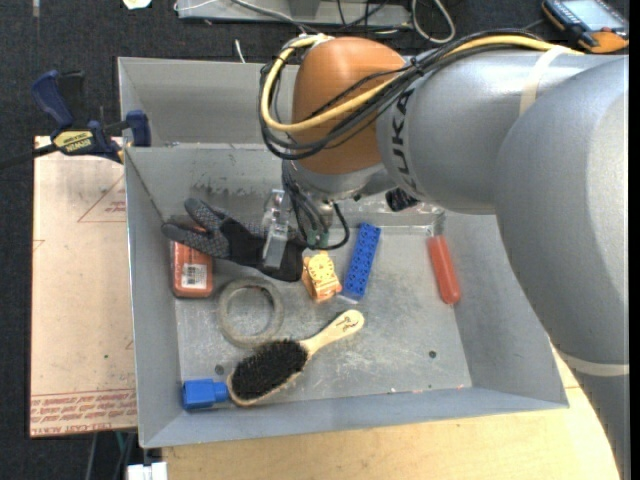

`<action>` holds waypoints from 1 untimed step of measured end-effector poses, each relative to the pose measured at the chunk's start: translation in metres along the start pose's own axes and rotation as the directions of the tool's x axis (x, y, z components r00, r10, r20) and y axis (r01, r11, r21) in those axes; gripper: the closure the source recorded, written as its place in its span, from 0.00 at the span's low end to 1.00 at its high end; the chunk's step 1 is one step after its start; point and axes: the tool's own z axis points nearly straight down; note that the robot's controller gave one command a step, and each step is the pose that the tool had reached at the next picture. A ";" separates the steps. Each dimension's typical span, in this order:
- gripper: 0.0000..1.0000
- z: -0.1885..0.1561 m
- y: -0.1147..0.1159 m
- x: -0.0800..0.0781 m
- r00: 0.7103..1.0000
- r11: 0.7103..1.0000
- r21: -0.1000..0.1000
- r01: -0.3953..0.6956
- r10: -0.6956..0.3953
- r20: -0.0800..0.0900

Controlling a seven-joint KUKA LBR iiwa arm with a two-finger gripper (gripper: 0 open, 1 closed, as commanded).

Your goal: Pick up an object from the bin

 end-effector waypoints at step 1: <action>1.00 0.000 0.000 0.000 1.000 1.000 0.000 0.000 0.000 0.000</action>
Offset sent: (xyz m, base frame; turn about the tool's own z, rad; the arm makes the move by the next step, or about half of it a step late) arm 0.0170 0.0208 -0.0998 -0.1734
